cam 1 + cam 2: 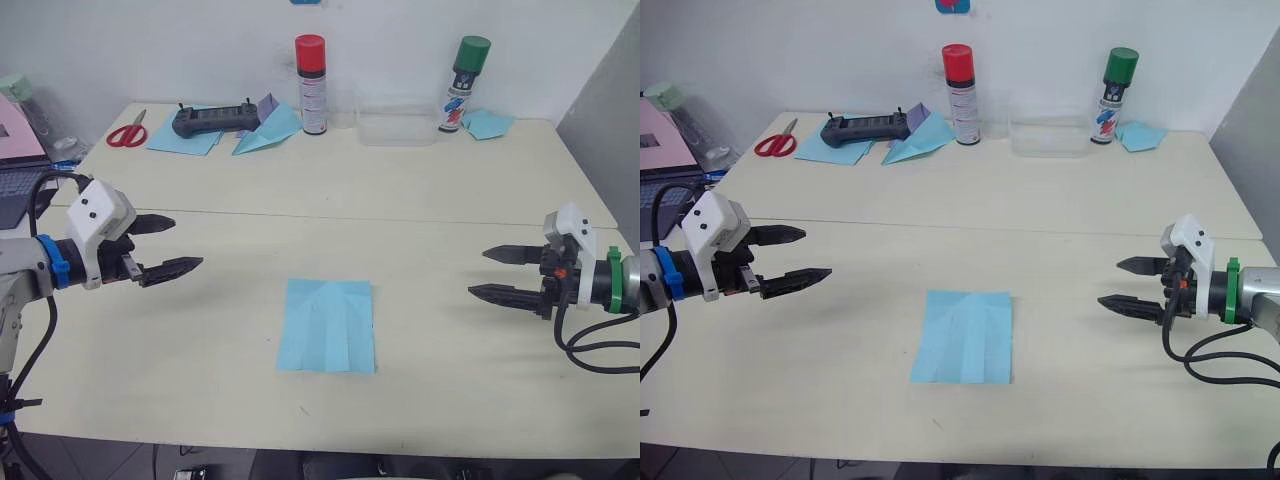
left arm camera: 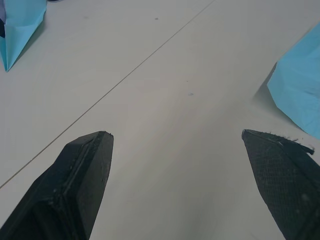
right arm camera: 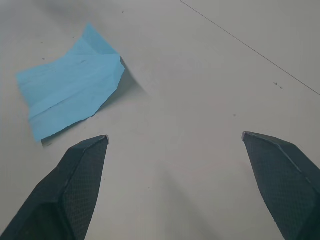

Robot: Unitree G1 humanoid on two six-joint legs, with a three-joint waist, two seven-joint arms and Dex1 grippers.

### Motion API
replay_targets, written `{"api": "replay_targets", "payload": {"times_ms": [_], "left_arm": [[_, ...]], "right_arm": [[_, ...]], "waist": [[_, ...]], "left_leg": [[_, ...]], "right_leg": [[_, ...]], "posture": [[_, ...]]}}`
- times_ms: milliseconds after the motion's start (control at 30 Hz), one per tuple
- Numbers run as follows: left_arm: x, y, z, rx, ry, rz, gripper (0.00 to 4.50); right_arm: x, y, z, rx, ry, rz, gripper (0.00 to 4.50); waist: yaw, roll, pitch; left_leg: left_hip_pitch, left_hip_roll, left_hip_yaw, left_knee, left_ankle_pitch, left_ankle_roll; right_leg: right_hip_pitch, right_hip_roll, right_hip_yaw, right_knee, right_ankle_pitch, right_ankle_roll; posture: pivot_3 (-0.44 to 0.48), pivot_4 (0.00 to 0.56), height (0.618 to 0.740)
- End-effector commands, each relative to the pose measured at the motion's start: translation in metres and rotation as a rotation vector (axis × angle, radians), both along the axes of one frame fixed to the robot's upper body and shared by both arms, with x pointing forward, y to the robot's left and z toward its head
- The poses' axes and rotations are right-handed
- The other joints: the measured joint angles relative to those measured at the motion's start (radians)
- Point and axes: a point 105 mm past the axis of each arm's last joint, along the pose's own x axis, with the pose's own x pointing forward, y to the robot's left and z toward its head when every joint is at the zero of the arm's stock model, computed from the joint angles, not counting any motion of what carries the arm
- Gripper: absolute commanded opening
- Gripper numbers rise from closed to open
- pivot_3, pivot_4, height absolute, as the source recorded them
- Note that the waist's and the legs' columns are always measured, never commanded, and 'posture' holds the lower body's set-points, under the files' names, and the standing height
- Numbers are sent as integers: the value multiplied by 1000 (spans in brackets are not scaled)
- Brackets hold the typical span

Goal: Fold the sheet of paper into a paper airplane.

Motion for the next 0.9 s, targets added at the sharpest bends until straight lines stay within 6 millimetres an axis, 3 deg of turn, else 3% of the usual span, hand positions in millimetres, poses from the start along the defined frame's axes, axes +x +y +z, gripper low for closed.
{"api": "replay_targets", "payload": {"times_ms": [33,667,833,900], "left_arm": [[-3,5,12,30,-38,10,4500],[-9,-3,18,-34,6,-7,4500],[-7,-30,20,-82,-18,-94,4500],[-6,-45,15,-94,-15,-139,4094]], "right_arm": [[-1,2,11,3,-50,15,4476],[-1,5,9,19,-38,13,4476],[2,8,5,24,-41,16,4476],[6,9,3,26,-55,2,4500]], "waist": [[0,0,0],[0,0,0],[0,0,0],[0,0,0]], "left_leg": [[0,0,0,0,0,0],[1,0,0,2,0,0],[1,0,0,3,0,0],[1,0,0,3,0,0]], "right_leg": [[0,0,0,0,0,0],[0,0,0,5,0,1],[0,0,0,6,-1,1],[0,0,0,6,0,1]], "posture": [[0,150,740],[0,150,740],[0,150,740],[0,150,740]]}}
